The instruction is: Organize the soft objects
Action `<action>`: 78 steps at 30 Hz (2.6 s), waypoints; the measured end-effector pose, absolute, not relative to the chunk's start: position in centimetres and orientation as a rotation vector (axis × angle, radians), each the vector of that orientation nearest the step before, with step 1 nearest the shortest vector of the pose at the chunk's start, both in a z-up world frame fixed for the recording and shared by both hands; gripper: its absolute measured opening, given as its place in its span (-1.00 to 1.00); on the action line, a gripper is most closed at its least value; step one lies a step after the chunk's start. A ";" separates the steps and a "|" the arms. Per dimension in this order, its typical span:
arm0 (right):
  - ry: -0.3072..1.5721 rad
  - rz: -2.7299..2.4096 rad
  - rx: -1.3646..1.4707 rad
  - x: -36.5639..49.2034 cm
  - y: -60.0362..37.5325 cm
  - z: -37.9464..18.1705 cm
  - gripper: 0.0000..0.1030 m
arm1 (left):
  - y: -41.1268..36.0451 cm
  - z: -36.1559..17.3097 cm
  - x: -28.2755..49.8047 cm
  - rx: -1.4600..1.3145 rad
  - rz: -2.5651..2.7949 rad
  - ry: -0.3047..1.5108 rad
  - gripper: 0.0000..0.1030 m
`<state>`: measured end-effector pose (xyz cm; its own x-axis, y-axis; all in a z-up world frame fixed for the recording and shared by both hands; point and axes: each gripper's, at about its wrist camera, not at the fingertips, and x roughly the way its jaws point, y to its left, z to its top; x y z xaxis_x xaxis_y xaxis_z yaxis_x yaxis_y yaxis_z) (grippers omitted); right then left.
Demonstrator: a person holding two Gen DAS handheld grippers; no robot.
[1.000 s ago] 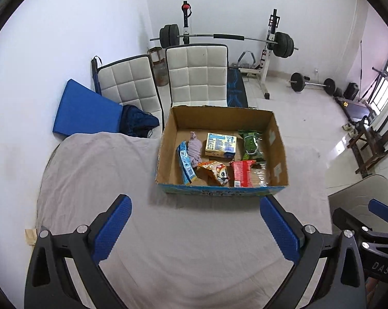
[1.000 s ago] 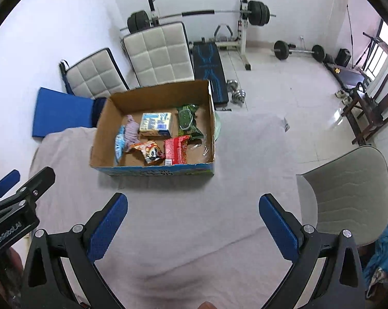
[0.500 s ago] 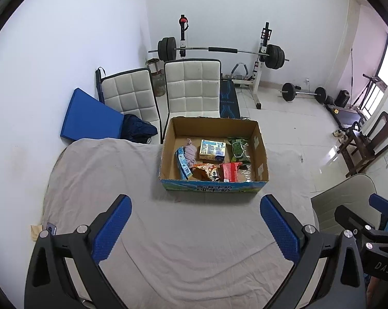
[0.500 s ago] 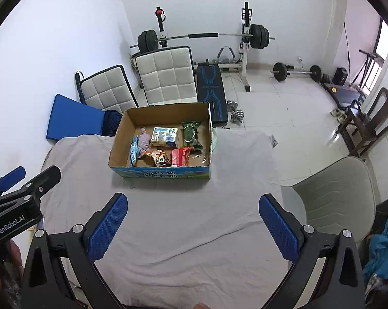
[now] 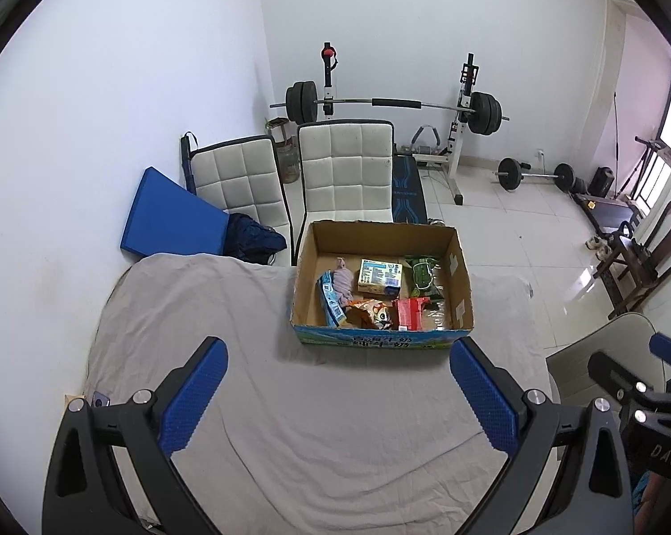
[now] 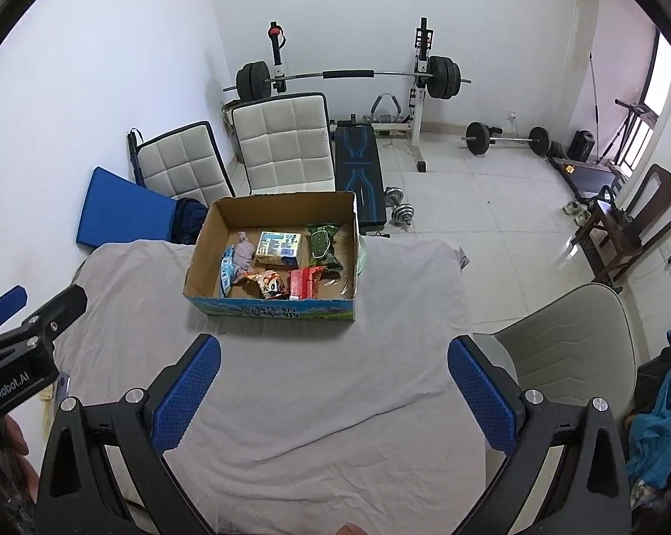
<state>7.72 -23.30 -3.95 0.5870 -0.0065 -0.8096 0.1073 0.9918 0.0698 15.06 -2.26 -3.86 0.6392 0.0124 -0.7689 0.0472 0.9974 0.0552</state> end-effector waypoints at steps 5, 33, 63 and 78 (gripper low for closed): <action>0.923 -0.080 0.103 8.7 -23.5 -3.7 1.00 | -2.4 -3.9 15.1 0.070 -0.022 0.873 0.99; 0.891 -0.090 0.073 10.3 -23.6 -2.7 1.00 | -2.3 -3.3 15.3 0.056 -0.020 0.851 0.99; 0.869 -0.106 0.065 10.1 -24.1 -1.6 1.00 | -2.4 -3.1 15.3 0.053 -0.024 0.847 0.99; 0.869 -0.091 0.065 9.8 -23.6 -1.2 1.00 | -2.7 -3.0 14.9 0.051 -0.016 0.852 0.99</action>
